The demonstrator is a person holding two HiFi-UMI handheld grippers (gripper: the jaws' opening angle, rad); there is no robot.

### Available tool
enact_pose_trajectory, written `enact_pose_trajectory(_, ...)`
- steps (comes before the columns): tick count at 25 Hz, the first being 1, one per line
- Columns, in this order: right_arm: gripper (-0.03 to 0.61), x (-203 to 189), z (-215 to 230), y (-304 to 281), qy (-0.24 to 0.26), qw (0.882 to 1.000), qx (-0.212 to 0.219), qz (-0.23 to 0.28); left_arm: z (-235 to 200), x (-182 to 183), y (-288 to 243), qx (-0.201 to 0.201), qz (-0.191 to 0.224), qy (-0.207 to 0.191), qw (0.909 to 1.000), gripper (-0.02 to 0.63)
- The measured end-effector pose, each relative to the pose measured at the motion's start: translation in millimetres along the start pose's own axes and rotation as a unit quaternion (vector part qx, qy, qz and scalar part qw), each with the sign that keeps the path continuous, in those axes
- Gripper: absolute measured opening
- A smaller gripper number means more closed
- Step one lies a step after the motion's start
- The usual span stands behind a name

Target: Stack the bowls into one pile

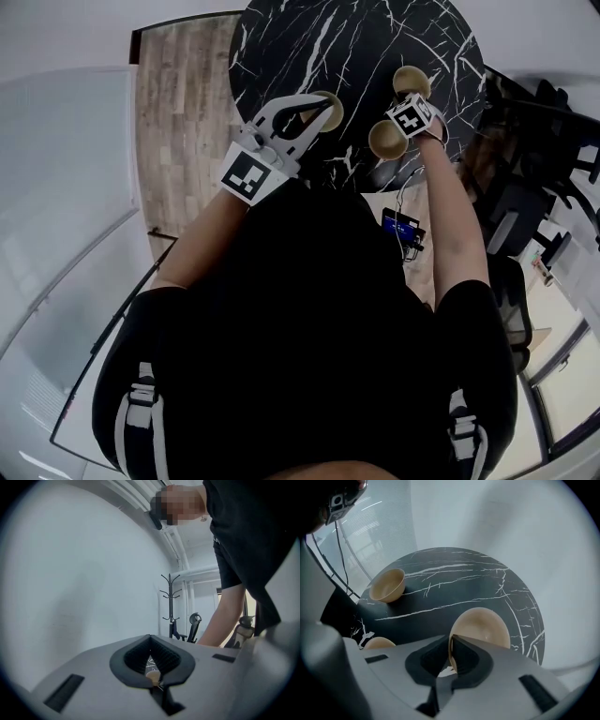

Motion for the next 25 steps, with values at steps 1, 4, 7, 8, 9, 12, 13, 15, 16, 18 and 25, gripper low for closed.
enact_pose_trajectory(1, 0.013, 1.5, 0.3, 2.3, 0.003, 1.0, -0.005, 0.001, 0.2, 0.5, 1.4, 0.0, 0.001, 0.001, 1.0, 0.005)
enact_pose_trajectory(4, 0.012, 5.4, -0.2, 8.8, 0.009, 1.0, -0.014, 0.004, 0.9, 2.2, 6.2, -0.004, 0.005, -0.004, 1.0, 0.005)
enact_pose_trajectory(7, 0.012, 7.3, -3.3, 14.9, 0.012, 1.0, -0.02, 0.004, 2.1, 5.0, 11.5, -0.005, 0.011, -0.004, 0.9999, 0.005)
enact_pose_trajectory(8, 0.012, 8.6, -4.9, 17.6, 0.013, 1.0, -0.021, 0.005, 2.4, 6.2, 13.4, -0.005, 0.012, -0.004, 0.9999, 0.005)
enact_pose_trajectory(9, 0.012, 10.6, -7.1, 20.8, 0.015, 1.0, -0.021, 0.007, 2.6, 7.6, 15.5, -0.005, 0.013, -0.004, 0.9999, 0.005)
enact_pose_trajectory(12, 0.012, 18.5, -16.5, 30.9, 0.024, 0.999, -0.023, 0.014, 3.3, 11.6, 23.1, -0.008, 0.02, -0.011, 0.9997, 0.005)
enact_pose_trajectory(13, 0.012, 21.2, -20.5, 34.3, 0.028, 0.999, -0.024, 0.015, 4.0, 12.8, 26.4, -0.008, 0.022, -0.014, 0.9996, 0.005)
enact_pose_trajectory(15, 0.012, 27.9, -28.9, 41.3, 0.038, 0.999, -0.027, 0.019, 5.7, 15.7, 33.9, -0.007, 0.026, -0.014, 0.9995, 0.005)
enact_pose_trajectory(16, 0.012, 32.1, -33.1, 44.9, 0.044, 0.998, -0.029, 0.022, 6.5, 17.3, 37.8, -0.006, 0.027, -0.014, 0.9995, 0.005)
enact_pose_trajectory(18, 0.012, 41.0, -42.3, 51.6, 0.053, 0.998, -0.029, 0.026, 7.6, 20.3, 46.1, -0.005, 0.032, -0.017, 0.9993, 0.005)
enact_pose_trajectory(25, 0.012, 75.0, -88.4, 65.2, 0.085, 0.995, -0.022, 0.046, 8.0, 25.8, 83.1, 0.004, 0.046, -0.027, 0.9986, 0.005)
Point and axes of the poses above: the fingertips, and each gripper's own axes: y backward along the fingers, z to its right, x out of its top, the point moved 10 cm from there along y, backward along the fingers, and after that the axes turned 5 degrees about z, right-handed, at the moved point
